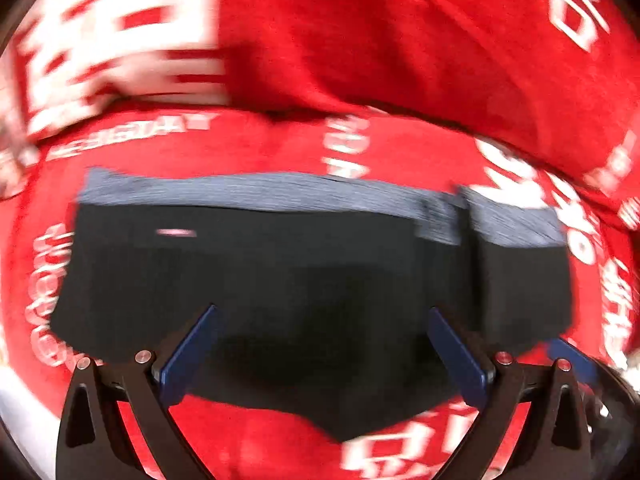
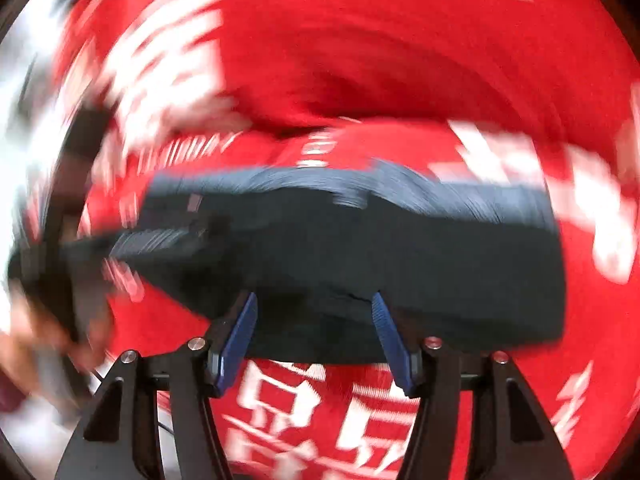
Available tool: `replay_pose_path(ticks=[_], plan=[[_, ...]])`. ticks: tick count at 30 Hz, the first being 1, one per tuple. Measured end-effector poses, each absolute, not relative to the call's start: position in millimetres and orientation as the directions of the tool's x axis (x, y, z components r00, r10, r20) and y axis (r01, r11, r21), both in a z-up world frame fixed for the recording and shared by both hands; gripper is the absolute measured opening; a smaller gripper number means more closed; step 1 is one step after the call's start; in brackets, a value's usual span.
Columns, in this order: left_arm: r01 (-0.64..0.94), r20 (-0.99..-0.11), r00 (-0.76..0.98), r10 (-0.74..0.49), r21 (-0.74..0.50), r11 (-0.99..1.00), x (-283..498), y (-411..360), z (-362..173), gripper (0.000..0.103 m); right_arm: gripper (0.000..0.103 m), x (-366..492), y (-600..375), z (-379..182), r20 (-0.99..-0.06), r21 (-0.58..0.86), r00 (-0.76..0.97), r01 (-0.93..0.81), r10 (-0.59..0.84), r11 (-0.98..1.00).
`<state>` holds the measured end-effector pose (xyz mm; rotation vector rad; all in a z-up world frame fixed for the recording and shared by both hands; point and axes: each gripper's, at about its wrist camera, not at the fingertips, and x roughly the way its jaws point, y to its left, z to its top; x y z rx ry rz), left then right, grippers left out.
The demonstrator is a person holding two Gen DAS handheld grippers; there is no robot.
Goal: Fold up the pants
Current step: 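Lay the held leg end over the folded trousers and open the right gripper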
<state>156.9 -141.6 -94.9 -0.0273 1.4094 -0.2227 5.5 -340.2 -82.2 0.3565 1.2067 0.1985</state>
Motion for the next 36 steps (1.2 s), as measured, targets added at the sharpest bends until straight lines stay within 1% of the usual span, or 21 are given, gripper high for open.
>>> replay_pose_path(ticks=[1, 2, 3, 4, 6, 8, 9, 10, 12, 14, 17, 20, 21, 23, 24, 26, 29, 31, 33, 35, 36], plan=[[0.163, -0.973, 0.117, -0.198, -0.178, 0.97, 159.6, -156.7, -99.0, 0.103, 0.064, 6.0, -371.6, -93.5, -0.852, 0.47, 0.343, 0.166, 0.396, 0.867], [0.18, -0.972, 0.097, -0.216, -0.196, 0.964, 162.2, -170.8, -103.5, 0.103, 0.064, 3.5, -410.1, -112.0, -0.821, 0.56, 0.343, 0.327, 0.457, 0.761], [0.19, -0.969, 0.089, -0.23, -0.21, 0.959, 164.2, -180.2, -106.4, 0.101, 0.064, 1.1, -427.1, -121.0, -0.811, 0.582, 0.347, 0.395, 0.471, 0.711], [0.198, -0.967, 0.082, -0.242, -0.223, 0.955, 166.0, -191.3, -110.5, 0.095, 0.064, -1.6, -444.9, -131.4, -0.792, 0.61, 0.355, 0.456, 0.496, 0.648], [0.201, -0.965, 0.053, -0.257, -0.242, 0.949, 171.0, -204.7, -121.8, 0.09, 0.064, -8.7, -466.8, -145.2, -0.726, 0.684, 0.393, 0.501, 0.565, 0.53], [0.182, -0.959, 0.009, -0.285, -0.278, 0.943, 174.1, -213.1, -134.9, 0.077, 0.064, -13.7, -475.7, -157.7, -0.678, 0.723, 0.423, 0.535, 0.601, 0.437], [0.172, -0.957, -0.017, -0.29, -0.289, 0.942, 174.9, -215.7, -141.4, 0.066, 0.064, -13.6, -477.6, -164.6, -0.671, 0.724, 0.426, 0.553, 0.606, 0.413], [0.163, -0.957, -0.044, -0.288, -0.292, 0.943, 175.3, -217.5, -148.5, 0.061, 0.063, -12.9, -478.5, -167.6, -0.672, 0.72, 0.424, 0.566, 0.607, 0.402], [0.154, -0.957, -0.052, -0.286, -0.29, 0.945, 174.5, -218.4, -152.4, 0.061, 0.062, -15.8, -480.3, -175.3, -0.659, 0.72, 0.431, 0.597, 0.617, 0.352], [0.165, -0.959, -0.041, -0.282, -0.285, 0.944, 171.3, -220.2, -148.5, 0.061, 0.062, -19.7, -475.2, -171.5, -0.642, 0.731, 0.44, 0.599, 0.628, 0.327], [0.194, -0.967, -0.046, -0.252, -0.256, 0.947, 165.4, -226.4, -144.0, 0.061, 0.062, -28.8, -476.7, -168.9, -0.651, 0.729, 0.441, 0.59, 0.618, 0.347], [0.182, -0.963, -0.063, -0.263, -0.27, 0.946, 166.4, -229.4, -150.3, 0.061, 0.062, -22.5, -478.6, -179.3, -0.641, 0.738, 0.471, 0.596, 0.606, 0.317], [0.176, -0.961, -0.06, -0.268, -0.275, 0.945, 166.2, -229.8, -151.6, 0.061, 0.06, -17.6, -478.6, -185.0, -0.647, 0.731, 0.466, 0.604, 0.604, 0.317], [0.174, -0.963, -0.056, -0.264, -0.27, 0.947, 164.4, -231.8, -148.1, 0.057, 0.016, -11.0, -478.1, -192.3, -0.654, 0.719, 0.453, 0.62, 0.605, 0.314], [0.176, -0.963, -0.051, -0.265, -0.27, 0.947, 162.1, -231.0, -143.3, 0.057, 0.005, -8.7, -477.0, -194.9, -0.65, 0.715, 0.435, 0.627, 0.623, 0.309], [0.191, -0.964, -0.017, -0.266, -0.265, 0.945, 152.6, -227.6, -128.7, 0.057, 0.004, -9.7, -477.2, -184.6, -0.615, 0.75, 0.464, 0.593, 0.637, 0.293], [0.224, -0.979, 0.052, -0.198, -0.182, 0.958, 138.3, -224.1, -121.7, 0.057, 0.004, -13.3, -469.0, -166.9, -0.63, 0.752, 0.429, 0.544, 0.648, 0.372], [0.207, -0.985, 0.032, -0.17, -0.16, 0.965, 137.0, -222.0, -133.4, 0.064, 0.004, -15.6, -461.8, -179.6, -0.655, 0.725, 0.389, 0.565, 0.648, 0.394], [0.182, -0.987, 0.027, -0.16, -0.153, 0.971, 140.0, -219.2, -136.8, 0.067, 0.004, -14.5, -459.9, -198.9, -0.687, 0.692, 0.358, 0.587, 0.632, 0.42], [0.191, -0.988, 0.053, -0.145, -0.133, 0.973, 144.0, -219.7, -127.7, 0.067, 0.006, -12.9, -465.0, -210.0, -0.652, 0.711, 0.374, 0.604, 0.66, 0.36], [0.201, -0.988, 0.084, -0.127, -0.108, 0.974, 146.4, -220.3, -119.0, 0.067, 0.009, -11.1, -466.0, -207.4, -0.649, 0.71, 0.358, 0.602, 0.671, 0.366]])
